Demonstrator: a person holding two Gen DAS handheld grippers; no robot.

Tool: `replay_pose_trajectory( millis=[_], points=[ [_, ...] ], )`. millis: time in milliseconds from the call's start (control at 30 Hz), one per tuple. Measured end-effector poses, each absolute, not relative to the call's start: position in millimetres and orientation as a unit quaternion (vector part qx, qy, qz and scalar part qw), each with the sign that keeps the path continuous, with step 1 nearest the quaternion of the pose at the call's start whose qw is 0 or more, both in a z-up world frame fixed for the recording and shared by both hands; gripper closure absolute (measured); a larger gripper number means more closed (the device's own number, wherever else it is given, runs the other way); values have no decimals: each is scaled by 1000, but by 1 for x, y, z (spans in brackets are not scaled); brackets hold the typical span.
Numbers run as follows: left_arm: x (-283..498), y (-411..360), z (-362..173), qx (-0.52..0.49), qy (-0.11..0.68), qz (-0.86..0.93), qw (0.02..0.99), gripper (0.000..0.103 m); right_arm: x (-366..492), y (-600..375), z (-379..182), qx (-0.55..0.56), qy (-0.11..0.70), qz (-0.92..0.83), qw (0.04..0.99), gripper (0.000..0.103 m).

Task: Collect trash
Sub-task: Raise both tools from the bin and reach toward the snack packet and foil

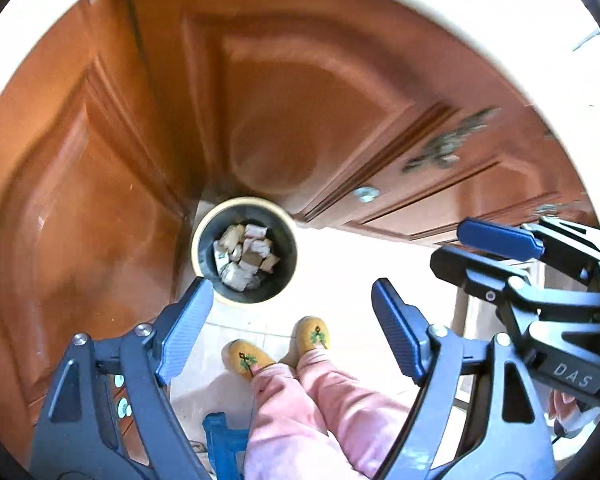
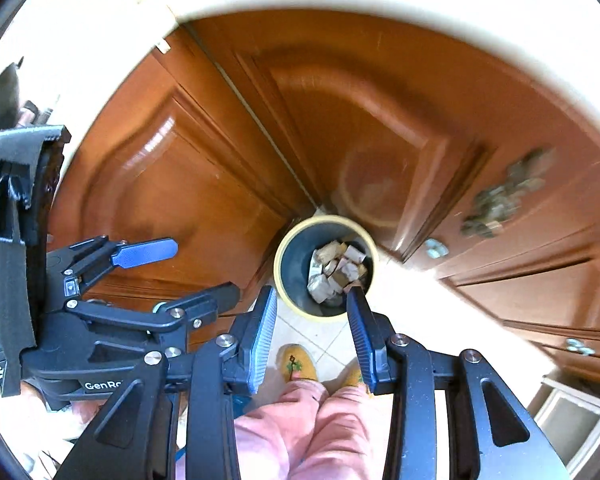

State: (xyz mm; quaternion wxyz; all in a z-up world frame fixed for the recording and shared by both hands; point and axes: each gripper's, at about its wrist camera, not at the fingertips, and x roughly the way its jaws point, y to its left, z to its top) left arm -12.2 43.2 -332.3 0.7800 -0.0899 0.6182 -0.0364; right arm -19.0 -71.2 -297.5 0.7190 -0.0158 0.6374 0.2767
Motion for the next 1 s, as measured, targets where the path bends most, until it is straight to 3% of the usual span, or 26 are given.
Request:
replay_pose_trajectory(
  millis=[467, 767, 1000],
  points=[
    [-7, -8, -107, -6, 492, -98, 865, 24, -14, -140, -75, 15, 498, 214, 840, 66],
    [30, -21, 2, 54, 389, -89, 915, 24, 19, -164, 15, 49, 447, 193, 872, 64],
    [110, -23, 45, 67, 360, -57, 929, 24, 115, -187, 42, 68, 450, 197, 868, 58]
  ],
)
